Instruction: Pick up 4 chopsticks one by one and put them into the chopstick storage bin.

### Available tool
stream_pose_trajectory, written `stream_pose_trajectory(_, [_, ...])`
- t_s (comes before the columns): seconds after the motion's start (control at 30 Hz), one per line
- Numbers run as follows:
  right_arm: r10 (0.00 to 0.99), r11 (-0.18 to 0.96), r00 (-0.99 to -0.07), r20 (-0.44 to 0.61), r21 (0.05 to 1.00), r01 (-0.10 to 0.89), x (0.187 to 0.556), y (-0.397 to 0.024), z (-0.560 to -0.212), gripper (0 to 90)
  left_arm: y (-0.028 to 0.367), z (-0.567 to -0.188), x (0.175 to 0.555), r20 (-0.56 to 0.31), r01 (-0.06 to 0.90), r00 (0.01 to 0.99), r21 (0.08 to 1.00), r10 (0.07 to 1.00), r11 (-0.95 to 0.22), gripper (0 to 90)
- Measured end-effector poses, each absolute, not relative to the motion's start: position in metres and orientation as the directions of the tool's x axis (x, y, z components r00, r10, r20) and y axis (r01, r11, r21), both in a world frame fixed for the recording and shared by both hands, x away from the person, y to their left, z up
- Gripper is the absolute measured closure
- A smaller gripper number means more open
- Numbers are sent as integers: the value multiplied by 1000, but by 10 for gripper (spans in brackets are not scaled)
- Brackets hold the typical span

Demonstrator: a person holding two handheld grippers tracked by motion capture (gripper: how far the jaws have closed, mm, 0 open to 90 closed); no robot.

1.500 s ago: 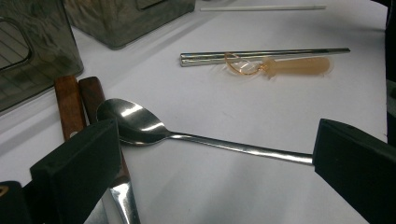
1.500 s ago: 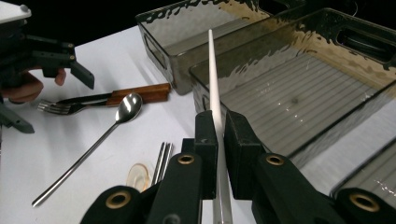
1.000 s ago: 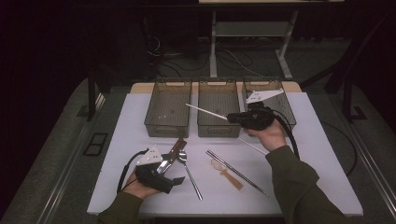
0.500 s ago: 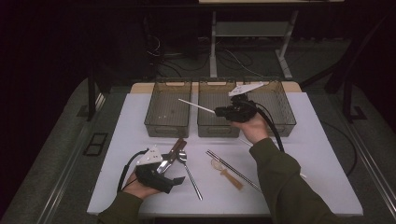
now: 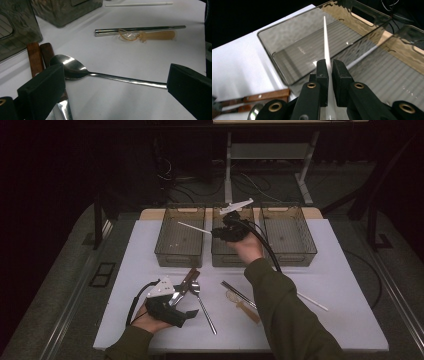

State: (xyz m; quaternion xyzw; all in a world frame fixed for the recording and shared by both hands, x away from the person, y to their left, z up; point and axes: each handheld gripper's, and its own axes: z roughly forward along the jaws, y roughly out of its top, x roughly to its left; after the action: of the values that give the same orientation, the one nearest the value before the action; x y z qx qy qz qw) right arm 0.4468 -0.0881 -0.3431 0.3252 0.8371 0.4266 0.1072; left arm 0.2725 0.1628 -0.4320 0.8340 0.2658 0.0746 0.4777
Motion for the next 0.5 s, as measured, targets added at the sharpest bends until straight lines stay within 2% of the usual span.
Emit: stream_pose_trajectory(0.5, [678,428,-728,100,751,502,481,-40,-355,838,163,-432,273,-132,376,843,838,522,-396,4])
